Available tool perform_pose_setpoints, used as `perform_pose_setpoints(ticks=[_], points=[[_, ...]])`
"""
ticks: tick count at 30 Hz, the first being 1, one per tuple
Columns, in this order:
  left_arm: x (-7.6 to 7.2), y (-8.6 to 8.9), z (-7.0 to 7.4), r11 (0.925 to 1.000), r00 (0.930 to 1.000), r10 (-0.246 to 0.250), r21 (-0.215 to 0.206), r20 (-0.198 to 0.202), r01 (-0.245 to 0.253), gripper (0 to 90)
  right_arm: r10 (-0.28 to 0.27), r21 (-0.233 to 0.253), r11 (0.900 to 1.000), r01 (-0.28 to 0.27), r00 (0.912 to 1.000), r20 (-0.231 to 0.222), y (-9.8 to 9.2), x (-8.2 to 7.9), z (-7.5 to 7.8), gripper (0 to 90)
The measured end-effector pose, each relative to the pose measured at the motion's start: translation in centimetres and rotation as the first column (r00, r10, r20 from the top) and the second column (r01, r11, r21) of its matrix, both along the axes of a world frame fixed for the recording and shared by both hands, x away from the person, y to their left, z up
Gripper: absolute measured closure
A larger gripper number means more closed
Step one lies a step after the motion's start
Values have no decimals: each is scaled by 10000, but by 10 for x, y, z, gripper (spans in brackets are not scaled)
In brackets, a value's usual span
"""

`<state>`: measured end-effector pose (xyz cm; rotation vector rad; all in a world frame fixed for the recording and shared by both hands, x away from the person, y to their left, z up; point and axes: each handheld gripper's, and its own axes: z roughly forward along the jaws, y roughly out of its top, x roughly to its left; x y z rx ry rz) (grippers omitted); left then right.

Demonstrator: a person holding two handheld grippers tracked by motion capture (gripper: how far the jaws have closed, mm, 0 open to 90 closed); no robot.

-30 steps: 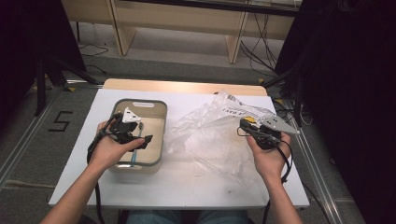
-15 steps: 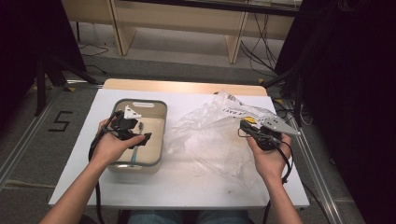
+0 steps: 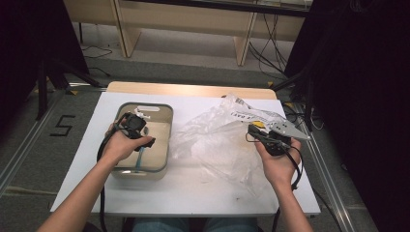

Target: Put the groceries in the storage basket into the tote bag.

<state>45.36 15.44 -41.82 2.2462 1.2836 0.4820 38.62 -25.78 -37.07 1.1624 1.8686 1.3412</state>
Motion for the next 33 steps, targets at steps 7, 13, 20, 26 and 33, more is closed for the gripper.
perform_pose_setpoints(ticks=[7, 13, 20, 26, 33], points=[[6, -2, -9, 9988, 9956, 278, 425, -894, -241, 373, 14, 13, 10000, -14, 10000, 4, 0, 0, -1, 900], [12, 2, -15, 9965, 9876, 571, 683, -1461, -475, 413, 19, -13, 10000, -19, 10000, 7, 1, 0, 0, 900], [22, 3, -27, 9949, 9704, 767, 810, -2290, -595, 435, 16, -20, 10000, -16, 10000, 0, 1, 0, 0, 900], [27, 2, -33, 9952, 9602, 785, 778, -2681, -596, 474, 16, -19, 10000, -16, 10000, -4, 0, 0, 0, 900], [29, 2, -36, 9957, 9532, 750, 746, -2928, -554, 503, 20, -11, 10000, -20, 10000, 3, 1, -1, 0, 900]])
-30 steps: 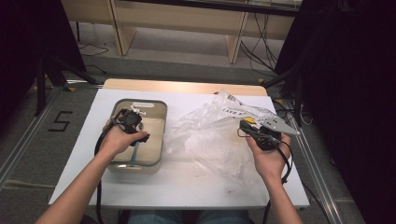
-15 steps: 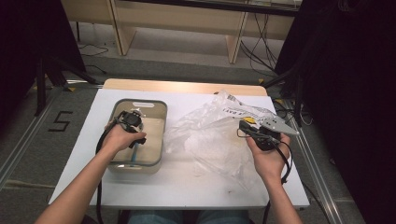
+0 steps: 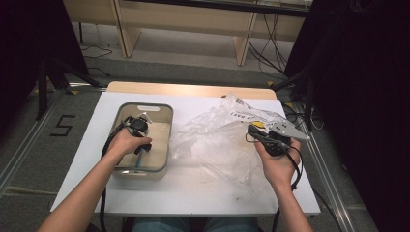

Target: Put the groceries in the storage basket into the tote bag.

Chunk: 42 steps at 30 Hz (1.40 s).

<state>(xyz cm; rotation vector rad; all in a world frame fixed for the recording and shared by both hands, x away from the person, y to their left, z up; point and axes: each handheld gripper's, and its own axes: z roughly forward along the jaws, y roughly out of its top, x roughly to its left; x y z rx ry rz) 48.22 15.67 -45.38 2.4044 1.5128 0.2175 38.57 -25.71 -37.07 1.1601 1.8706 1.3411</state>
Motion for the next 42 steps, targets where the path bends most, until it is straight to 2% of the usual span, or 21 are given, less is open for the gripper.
perform_pose_setpoints(ticks=[6, 21, 42], points=[[1, 1, -2, 10000, 9998, 16, -13, -175, -16, 527, 7, 0, 10000, -7, 10000, 26, 0, 0, 0, 900], [3, 2, -2, 9999, 9998, 83, 112, -161, -81, 644, 13, -27, 10000, -13, 10000, -2, 0, 0, -1, 900], [6, -1, -1, 9996, 9992, 66, 278, -403, -55, 759, 29, 9, 10000, -29, 10000, 29, 1, 0, -1, 900]])
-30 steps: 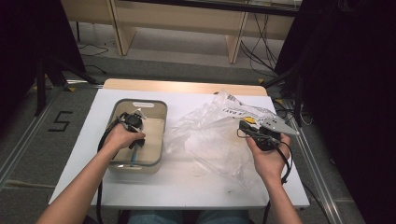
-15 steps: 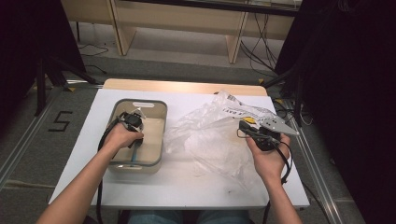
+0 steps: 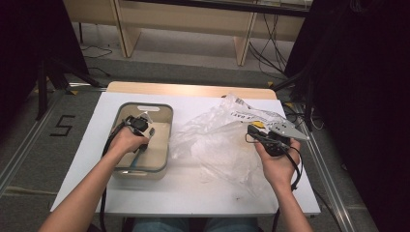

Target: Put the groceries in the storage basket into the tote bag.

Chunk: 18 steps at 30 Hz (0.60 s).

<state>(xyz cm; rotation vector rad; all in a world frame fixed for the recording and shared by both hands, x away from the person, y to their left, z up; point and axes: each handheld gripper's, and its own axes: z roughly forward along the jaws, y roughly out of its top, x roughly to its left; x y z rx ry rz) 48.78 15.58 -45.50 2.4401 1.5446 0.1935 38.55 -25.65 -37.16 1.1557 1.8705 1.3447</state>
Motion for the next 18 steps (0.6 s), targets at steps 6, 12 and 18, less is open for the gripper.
perform_pose_setpoints(ticks=[6, 12, 18], points=[[0, -2, 0, 9997, 9997, 248, 83, -53, -248, 778, -14, 5, 10000, 14, 10000, -8, 0, 0, 0, 900], [0, -2, 1, 9997, 9996, 262, 25, -132, -261, 786, -9, -4, 10000, 9, 10000, -8, 0, 0, 0, 900], [-1, -1, 1, 9999, 9998, 107, -106, -182, -109, 787, -11, -19, 10000, 11, 10000, -18, 0, 0, 0, 900]])
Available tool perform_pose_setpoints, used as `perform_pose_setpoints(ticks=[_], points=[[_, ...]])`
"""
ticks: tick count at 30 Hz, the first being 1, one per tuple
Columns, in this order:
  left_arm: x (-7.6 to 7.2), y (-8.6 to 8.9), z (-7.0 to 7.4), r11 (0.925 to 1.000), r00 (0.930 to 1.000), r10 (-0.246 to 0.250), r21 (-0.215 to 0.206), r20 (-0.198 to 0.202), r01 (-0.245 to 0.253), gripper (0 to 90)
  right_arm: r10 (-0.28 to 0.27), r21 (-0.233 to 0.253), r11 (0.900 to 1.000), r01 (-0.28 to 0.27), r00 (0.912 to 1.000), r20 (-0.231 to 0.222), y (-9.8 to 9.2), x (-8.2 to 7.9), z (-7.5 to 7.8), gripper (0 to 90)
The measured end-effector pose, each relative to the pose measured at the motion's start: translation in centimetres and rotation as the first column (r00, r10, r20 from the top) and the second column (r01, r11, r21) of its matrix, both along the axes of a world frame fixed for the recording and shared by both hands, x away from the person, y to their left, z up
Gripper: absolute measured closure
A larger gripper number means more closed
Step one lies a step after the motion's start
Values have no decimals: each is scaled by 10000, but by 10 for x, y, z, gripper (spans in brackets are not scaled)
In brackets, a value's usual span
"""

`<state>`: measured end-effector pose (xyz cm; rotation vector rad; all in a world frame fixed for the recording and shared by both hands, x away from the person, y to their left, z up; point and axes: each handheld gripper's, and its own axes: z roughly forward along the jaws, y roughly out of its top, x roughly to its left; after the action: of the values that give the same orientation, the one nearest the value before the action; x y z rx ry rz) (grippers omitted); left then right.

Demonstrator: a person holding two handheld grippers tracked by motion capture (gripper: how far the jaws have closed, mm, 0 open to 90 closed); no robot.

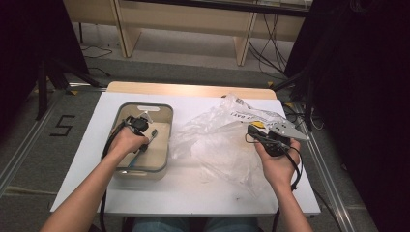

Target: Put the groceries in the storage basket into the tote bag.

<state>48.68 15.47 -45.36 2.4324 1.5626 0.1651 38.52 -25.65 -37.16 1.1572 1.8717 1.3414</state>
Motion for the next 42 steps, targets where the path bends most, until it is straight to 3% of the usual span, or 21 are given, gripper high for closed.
perform_pose_setpoints(ticks=[14, 25, 36, 42], points=[[-2, 1, 2, 9992, 9989, -397, -53, 235, 398, 787, 0, 1, 10000, 0, 10000, -10, 0, 0, -1, 900], [-4, 5, 9, 9989, 9967, -193, -419, 793, 227, 788, 21, -34, 10000, -21, 10000, 5, 0, 0, -1, 900], [-9, 8, 21, 9952, 9831, -72, -949, 1829, 250, 789, 7, -36, 10000, -7, 10000, 17, 1, 0, -1, 900], [-13, 9, 27, 9929, 9761, -2, -1159, 2171, 260, 789, 9, -36, 10000, -9, 10000, 10, 2, 0, -2, 900]])
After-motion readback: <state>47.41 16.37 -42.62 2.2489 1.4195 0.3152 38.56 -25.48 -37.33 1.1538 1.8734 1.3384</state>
